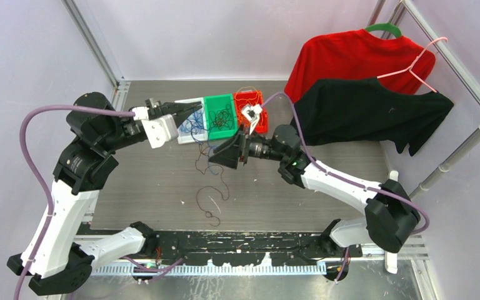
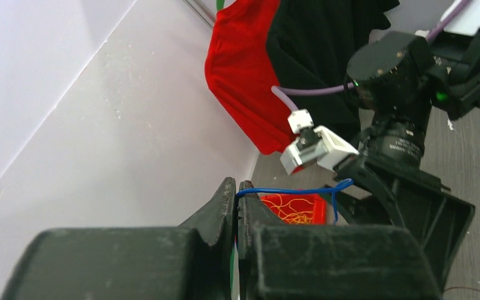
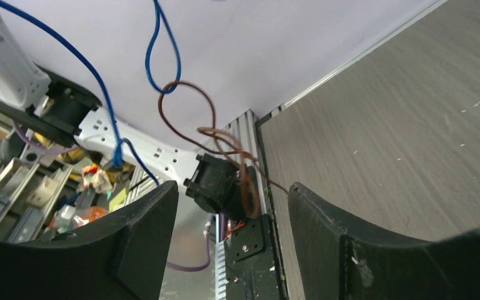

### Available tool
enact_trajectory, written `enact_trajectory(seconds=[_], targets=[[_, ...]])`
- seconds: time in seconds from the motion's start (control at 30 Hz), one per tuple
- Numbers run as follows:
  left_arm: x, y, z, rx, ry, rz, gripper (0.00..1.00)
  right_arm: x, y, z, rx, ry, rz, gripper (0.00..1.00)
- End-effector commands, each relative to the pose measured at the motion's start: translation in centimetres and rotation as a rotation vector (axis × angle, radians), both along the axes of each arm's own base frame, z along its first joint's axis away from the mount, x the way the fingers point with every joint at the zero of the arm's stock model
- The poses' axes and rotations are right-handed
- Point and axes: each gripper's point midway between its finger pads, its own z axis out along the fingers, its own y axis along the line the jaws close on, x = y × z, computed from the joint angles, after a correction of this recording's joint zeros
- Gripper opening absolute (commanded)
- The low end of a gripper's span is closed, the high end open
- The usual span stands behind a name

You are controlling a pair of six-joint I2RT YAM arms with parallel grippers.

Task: Untangle the cables
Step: Untie the cable.

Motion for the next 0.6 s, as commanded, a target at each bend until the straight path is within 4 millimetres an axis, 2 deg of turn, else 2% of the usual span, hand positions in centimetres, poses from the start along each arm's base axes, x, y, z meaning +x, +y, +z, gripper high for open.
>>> enact_trajectory(seconds=[0.0,0.2,0.37,0.47,0.57], targets=[[-0.7,0.5,3.9,-0.121,-0.013,0.013,0.00,-1.1,1.4,4.4,0.119,-0.144,0.033,0.70],[-0.4,0.7,5.8,-0.224,0.060,0.032,0.00,-2.1,2.9,4.9,0.236,-0.111,0.097,0.70],[0.6,1.4,7.1,-0.319,0.124,0.095,0.00,-1.1,2.8,4.1,0.290,-0.071,0.030,0.69],[0.6,1.3,7.3,-0.347,0.154,0.093,0.00,-0.9,3.1,4.6,0.319,-0.069,0.019,0.64],[1.0,1.4,7.5,-0.360,0.159,0.108,0.00,-0.7,3.4,4.8,0.330,-0.056,0.011,0.53]])
